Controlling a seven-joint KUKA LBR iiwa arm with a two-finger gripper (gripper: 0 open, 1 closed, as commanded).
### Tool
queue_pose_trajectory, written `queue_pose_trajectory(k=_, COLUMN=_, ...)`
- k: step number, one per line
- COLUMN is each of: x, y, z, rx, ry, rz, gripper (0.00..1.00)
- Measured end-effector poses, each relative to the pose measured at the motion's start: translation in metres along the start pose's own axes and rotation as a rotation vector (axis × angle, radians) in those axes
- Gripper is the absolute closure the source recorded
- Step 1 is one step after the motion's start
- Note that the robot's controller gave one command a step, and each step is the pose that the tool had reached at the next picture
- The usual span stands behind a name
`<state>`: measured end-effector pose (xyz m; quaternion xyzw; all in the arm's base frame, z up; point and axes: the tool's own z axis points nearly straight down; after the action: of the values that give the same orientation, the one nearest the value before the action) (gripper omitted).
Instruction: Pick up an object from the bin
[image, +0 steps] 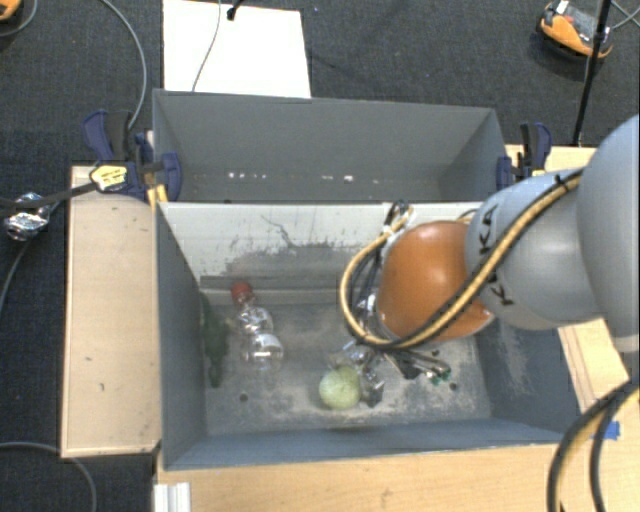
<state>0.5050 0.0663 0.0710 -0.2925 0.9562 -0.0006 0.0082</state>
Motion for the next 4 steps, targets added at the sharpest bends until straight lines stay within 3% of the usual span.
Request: queue_pose_trajectory(k=4, x=-0.0001, y=0.0, z=0.0, rx=0.0, ry=0.0, rz=-0.002, gripper=1.0)
